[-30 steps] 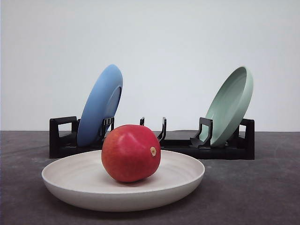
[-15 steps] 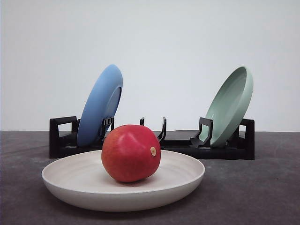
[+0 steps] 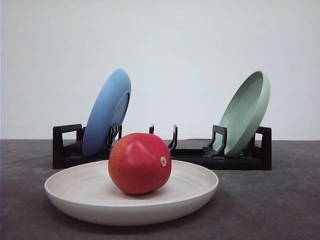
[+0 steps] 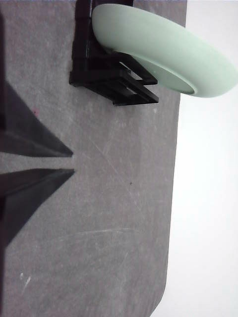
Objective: Place pomegranate in white plate
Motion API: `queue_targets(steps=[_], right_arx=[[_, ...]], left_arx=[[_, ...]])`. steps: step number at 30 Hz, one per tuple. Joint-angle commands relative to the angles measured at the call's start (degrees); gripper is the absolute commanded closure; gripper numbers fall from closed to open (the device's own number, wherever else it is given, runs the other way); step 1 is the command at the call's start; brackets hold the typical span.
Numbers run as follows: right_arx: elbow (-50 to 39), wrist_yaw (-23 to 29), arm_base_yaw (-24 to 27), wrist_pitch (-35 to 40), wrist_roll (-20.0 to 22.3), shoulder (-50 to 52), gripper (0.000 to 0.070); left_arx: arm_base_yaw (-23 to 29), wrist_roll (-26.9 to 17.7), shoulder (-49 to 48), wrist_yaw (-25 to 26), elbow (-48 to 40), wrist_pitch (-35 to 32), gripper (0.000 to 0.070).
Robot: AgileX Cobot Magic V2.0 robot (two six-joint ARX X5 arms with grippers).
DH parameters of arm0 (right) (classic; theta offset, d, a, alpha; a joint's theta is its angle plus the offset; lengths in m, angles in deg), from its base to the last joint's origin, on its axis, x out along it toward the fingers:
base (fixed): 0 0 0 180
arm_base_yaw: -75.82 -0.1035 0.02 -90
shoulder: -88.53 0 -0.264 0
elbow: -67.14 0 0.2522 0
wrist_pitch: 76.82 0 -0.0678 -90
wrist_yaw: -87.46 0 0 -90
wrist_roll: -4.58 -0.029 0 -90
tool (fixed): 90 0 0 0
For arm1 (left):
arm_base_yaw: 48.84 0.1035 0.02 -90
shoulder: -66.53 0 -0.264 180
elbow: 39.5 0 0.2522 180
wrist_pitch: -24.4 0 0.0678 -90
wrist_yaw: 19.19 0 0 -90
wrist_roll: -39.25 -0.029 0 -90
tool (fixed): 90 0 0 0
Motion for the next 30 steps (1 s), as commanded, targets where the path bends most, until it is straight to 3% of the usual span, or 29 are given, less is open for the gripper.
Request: queue_targets(steps=[1, 30], right_arx=[[-0.2, 0.0, 0.1, 0.6, -0.8, 0.0, 0.0662], [-0.2, 0.0, 0.1, 0.6, -0.8, 0.0, 0.0662]], left_arx=[[0.1, -0.8, 0.0, -0.1, -0.6, 0.0, 0.0674], [0.1, -0.8, 0.0, -0.1, -0.6, 0.0, 0.0673]])
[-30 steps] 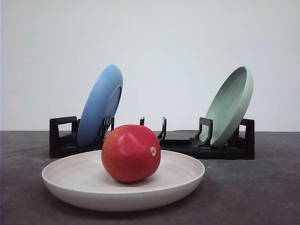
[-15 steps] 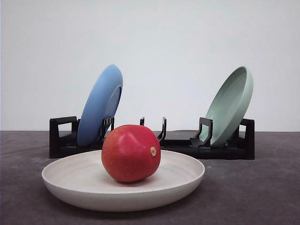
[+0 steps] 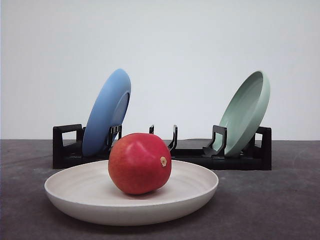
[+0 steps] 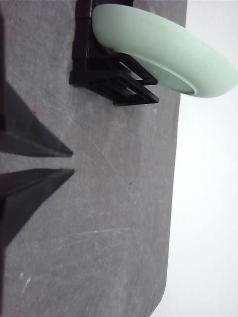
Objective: Place pomegranate in white plate
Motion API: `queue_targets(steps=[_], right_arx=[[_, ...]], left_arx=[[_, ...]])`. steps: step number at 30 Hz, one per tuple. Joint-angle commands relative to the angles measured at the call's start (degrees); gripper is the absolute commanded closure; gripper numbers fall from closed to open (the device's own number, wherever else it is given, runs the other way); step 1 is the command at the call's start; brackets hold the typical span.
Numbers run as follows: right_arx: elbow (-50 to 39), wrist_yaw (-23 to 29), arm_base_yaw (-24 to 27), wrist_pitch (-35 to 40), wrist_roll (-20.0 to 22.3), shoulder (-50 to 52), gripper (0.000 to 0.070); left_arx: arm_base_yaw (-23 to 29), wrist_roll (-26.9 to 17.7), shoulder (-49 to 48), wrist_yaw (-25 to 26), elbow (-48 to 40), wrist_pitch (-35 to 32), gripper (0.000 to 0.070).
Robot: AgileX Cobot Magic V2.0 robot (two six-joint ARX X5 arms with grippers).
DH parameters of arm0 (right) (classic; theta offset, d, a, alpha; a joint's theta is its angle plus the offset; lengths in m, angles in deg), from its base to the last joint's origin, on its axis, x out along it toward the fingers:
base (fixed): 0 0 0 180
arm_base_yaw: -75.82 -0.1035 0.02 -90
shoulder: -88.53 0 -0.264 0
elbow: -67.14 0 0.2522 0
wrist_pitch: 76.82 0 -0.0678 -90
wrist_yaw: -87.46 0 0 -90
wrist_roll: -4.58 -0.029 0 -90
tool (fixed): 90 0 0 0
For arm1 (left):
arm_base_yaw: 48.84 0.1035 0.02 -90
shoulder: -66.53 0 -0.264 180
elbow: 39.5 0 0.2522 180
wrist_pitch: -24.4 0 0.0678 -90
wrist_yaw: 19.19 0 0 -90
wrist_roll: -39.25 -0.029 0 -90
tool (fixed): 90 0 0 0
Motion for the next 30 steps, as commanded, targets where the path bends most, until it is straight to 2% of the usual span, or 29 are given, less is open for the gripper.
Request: queue_targets(steps=[1, 30], right_arx=[[-0.2, 0.0, 0.1, 0.6, -0.8, 0.0, 0.0662], [-0.2, 0.0, 0.1, 0.6, -0.8, 0.0, 0.0662]], left_arx=[[0.1, -0.8, 0.0, -0.1, -0.6, 0.0, 0.0673], [0.1, -0.8, 0.0, -0.1, -0.6, 0.0, 0.0673]])
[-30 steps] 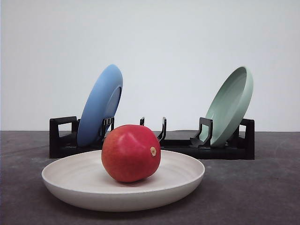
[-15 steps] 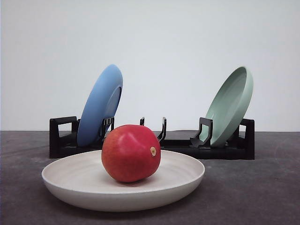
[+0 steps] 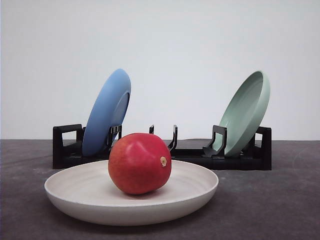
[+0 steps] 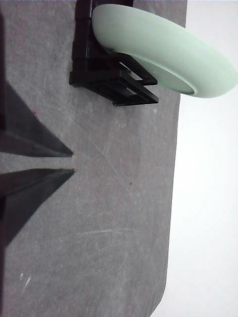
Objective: Place pomegranate in white plate
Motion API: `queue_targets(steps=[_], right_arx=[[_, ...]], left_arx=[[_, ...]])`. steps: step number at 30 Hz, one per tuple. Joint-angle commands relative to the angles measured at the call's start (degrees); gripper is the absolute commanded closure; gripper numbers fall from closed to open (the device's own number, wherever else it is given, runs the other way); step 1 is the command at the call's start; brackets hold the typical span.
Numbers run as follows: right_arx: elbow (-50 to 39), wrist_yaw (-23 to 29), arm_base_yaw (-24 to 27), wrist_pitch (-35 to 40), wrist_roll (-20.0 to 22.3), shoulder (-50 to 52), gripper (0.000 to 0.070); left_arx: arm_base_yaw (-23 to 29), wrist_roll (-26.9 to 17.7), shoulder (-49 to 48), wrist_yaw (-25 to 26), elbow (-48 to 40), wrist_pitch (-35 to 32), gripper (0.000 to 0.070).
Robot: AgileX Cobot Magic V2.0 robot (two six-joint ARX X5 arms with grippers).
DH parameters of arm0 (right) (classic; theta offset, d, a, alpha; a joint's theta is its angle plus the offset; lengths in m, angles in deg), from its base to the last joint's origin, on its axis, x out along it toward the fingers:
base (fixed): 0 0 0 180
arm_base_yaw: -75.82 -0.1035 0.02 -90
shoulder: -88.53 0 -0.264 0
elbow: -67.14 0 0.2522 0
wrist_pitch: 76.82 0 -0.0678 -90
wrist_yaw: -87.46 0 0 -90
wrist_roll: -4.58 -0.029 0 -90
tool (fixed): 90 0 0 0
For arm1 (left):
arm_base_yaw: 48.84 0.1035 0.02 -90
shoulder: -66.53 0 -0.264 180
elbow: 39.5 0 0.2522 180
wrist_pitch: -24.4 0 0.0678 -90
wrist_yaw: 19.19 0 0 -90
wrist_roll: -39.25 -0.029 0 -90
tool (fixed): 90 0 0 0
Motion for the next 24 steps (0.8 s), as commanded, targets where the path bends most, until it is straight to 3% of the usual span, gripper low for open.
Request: queue_targets(steps=[1, 24], right_arx=[[-0.2, 0.0, 0.1, 0.6, -0.8, 0.0, 0.0662], [-0.2, 0.0, 0.1, 0.6, -0.8, 0.0, 0.0662]], left_arx=[[0.1, -0.8, 0.0, -0.1, -0.6, 0.0, 0.0673], [0.1, -0.8, 0.0, -0.1, -0.6, 0.0, 0.0674]])
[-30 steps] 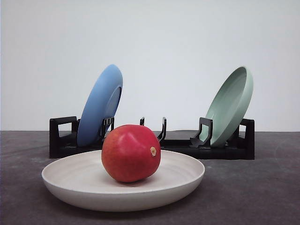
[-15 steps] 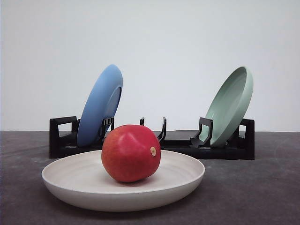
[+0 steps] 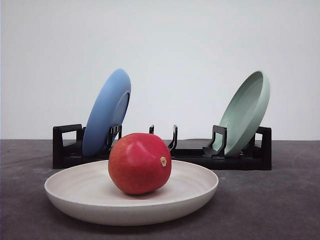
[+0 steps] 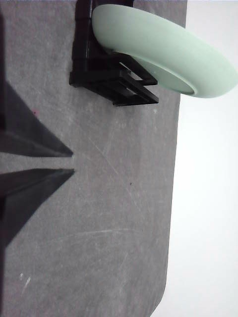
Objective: Place pomegranate in white plate
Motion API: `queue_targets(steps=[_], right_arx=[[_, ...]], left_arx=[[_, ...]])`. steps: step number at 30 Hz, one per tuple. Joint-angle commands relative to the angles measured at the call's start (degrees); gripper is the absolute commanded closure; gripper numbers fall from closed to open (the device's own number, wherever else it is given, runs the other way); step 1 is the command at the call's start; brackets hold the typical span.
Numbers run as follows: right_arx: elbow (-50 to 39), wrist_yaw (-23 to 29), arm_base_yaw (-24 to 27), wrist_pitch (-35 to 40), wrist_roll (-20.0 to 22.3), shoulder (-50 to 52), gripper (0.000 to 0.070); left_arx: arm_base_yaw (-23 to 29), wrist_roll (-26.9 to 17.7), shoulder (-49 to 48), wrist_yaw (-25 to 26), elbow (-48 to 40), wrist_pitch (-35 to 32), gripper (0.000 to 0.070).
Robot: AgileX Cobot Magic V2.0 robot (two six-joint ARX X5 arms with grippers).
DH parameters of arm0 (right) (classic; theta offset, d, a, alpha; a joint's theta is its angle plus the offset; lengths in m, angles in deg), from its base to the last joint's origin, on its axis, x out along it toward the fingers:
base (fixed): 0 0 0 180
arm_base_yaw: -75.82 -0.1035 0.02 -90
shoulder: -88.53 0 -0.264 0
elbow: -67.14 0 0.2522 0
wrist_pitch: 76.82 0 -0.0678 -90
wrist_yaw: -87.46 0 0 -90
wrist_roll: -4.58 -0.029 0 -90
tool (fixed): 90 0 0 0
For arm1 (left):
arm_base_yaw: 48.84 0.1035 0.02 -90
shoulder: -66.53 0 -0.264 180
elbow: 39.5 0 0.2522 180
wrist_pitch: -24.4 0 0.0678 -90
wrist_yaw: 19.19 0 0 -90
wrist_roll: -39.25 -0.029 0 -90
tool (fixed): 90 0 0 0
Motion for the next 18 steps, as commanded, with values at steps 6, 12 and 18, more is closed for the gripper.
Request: queue_targets(steps=[6, 12, 18], right_arx=[[-0.2, 0.0, 0.1, 0.6, -0.8, 0.0, 0.0662], [-0.2, 0.0, 0.1, 0.6, -0.8, 0.0, 0.0662], [-0.2, 0.0, 0.1, 0.6, -0.8, 0.0, 0.0662]], left_arx=[[0.1, -0.8, 0.0, -0.1, -0.6, 0.0, 0.0673], [0.1, -0.8, 0.0, -0.1, -0.6, 0.1, 0.0673], [0.1, -0.8, 0.0, -0.1, -0.6, 0.0, 0.0673]])
